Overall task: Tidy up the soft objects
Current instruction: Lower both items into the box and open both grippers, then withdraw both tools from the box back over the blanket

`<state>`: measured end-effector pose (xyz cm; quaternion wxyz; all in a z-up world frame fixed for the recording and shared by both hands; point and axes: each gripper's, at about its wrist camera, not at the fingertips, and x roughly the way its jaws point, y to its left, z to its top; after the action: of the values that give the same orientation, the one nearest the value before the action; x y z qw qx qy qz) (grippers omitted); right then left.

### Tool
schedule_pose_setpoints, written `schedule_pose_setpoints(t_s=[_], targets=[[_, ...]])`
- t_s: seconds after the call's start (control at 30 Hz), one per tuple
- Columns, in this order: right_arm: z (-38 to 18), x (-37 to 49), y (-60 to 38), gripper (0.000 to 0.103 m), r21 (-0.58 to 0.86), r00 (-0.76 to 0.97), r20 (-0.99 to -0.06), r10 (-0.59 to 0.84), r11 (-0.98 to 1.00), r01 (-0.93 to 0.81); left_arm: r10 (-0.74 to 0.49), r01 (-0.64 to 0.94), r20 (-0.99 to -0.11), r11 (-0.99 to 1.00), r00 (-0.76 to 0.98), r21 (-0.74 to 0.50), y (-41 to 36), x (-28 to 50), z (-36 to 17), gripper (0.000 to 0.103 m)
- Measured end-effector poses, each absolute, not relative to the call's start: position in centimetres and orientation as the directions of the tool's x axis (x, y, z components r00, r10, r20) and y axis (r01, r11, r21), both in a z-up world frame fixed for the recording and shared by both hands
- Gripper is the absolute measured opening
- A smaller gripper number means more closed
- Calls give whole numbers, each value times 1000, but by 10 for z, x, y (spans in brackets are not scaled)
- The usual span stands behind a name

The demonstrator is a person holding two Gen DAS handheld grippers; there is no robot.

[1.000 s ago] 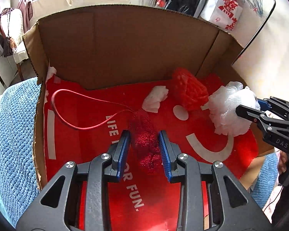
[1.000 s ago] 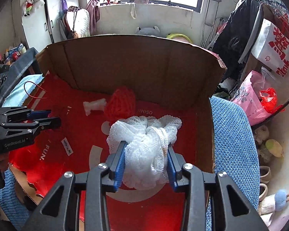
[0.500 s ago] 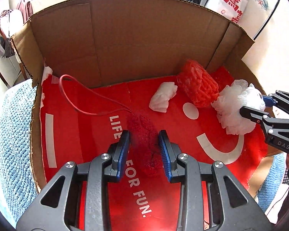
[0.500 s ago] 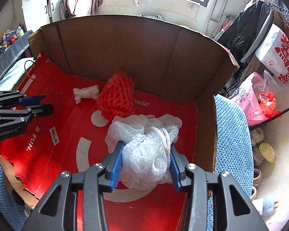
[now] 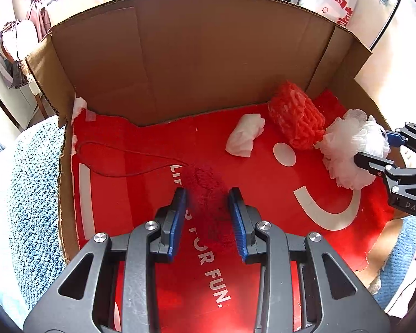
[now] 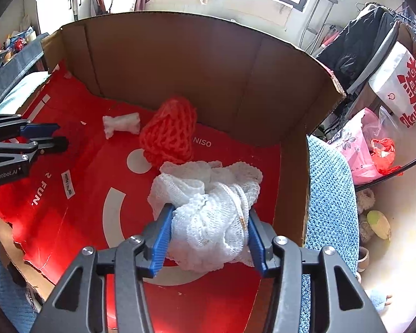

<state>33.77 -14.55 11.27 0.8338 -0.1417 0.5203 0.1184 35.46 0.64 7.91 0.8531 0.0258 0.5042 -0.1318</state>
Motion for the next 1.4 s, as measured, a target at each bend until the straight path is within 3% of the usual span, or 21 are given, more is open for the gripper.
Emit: schedule_pose_setpoints(t_s=[0.13, 0.17, 0.2, 0.63, 1.4], targets=[[113, 336, -144, 53, -125, 436, -899, 45, 927, -354, -201, 253, -868, 963, 454, -90, 3, 355, 78, 37], [113, 335, -144, 55, -128, 438, -898, 44, 925, -356, -202, 253, -868, 963, 453, -92, 4, 355, 77, 53], [114, 334, -143, 57, -131, 440, -897, 44, 924, -359, -204, 254, -869, 963, 452, -94, 4, 355, 77, 62], [119, 328, -141, 72, -152, 459, -888, 34, 919, -363, -255, 313, -840, 943, 478, -108, 7, 339, 92, 63], [177, 283, -160, 94, -50, 603, -784, 146, 954, -295, -329, 332, -717, 932, 615, -144, 36, 271, 144, 85]])
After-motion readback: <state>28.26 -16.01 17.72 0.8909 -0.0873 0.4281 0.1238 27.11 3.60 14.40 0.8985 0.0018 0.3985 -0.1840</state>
